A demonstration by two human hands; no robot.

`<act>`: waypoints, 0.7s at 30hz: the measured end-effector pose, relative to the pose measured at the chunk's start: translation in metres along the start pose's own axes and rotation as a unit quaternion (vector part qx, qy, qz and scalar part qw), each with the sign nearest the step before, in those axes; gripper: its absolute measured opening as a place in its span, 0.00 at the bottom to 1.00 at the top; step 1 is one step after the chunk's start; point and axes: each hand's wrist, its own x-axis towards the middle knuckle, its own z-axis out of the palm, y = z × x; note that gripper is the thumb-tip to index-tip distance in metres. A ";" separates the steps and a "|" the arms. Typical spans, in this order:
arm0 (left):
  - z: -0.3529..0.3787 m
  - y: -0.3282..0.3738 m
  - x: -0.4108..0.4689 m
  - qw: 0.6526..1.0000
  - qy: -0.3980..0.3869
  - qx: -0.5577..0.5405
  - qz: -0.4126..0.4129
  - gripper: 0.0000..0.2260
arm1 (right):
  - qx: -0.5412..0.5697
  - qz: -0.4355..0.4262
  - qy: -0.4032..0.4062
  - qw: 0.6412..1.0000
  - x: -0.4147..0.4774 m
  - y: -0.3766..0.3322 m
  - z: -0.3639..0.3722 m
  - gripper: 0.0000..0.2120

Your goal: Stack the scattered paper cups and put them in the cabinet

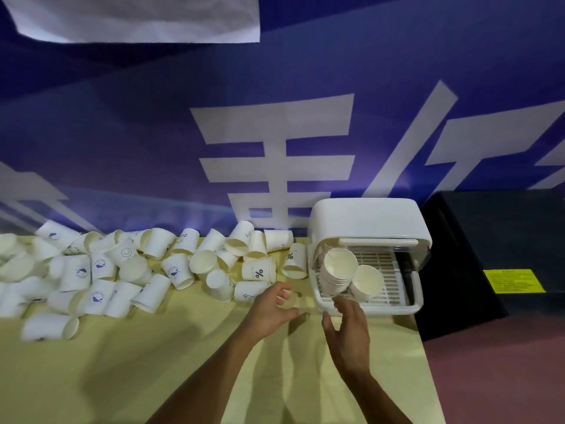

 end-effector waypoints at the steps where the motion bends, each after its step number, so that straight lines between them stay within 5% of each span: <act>1: -0.006 -0.006 -0.002 1.000 0.010 -0.003 -0.008 0.24 | -0.002 -0.007 -0.018 1.000 -0.004 -0.003 0.006 0.16; 13: -0.086 -0.099 -0.011 0.981 0.129 -0.043 -0.140 0.17 | -0.021 -0.011 -0.226 0.974 0.015 -0.055 0.090 0.34; 21: -0.107 -0.131 0.025 0.968 0.184 -0.053 -0.163 0.43 | -0.106 -0.005 -0.295 0.949 0.035 -0.057 0.131 0.45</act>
